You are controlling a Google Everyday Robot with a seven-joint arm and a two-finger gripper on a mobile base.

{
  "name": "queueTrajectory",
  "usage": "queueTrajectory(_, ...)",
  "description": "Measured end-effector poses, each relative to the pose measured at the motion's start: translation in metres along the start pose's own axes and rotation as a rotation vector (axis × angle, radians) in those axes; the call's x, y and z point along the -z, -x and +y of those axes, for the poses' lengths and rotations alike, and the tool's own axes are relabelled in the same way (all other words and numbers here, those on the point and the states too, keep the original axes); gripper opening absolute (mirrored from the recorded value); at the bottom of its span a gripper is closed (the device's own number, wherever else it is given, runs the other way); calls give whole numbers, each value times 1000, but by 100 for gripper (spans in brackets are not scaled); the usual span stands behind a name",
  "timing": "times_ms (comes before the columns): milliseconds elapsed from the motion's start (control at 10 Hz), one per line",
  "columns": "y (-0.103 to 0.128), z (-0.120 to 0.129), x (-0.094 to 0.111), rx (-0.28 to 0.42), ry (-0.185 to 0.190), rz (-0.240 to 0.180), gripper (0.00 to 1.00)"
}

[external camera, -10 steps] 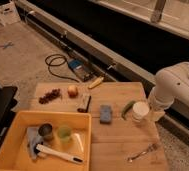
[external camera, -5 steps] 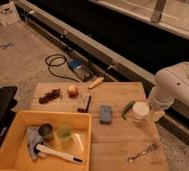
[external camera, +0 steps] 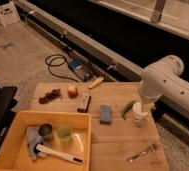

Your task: Place banana in paper cup

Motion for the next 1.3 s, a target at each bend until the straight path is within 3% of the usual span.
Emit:
queueTrajectory(300, 51, -40, 2, 77, -74, -16, 65)
queueTrajectory(900, 50, -44, 2, 81, -87, -21, 65)
queueTrajectory(1200, 75, -86, -2, 151, -147, -39, 65)
queueTrajectory(1300, 86, -113, -9, 179, -164, -63, 65)
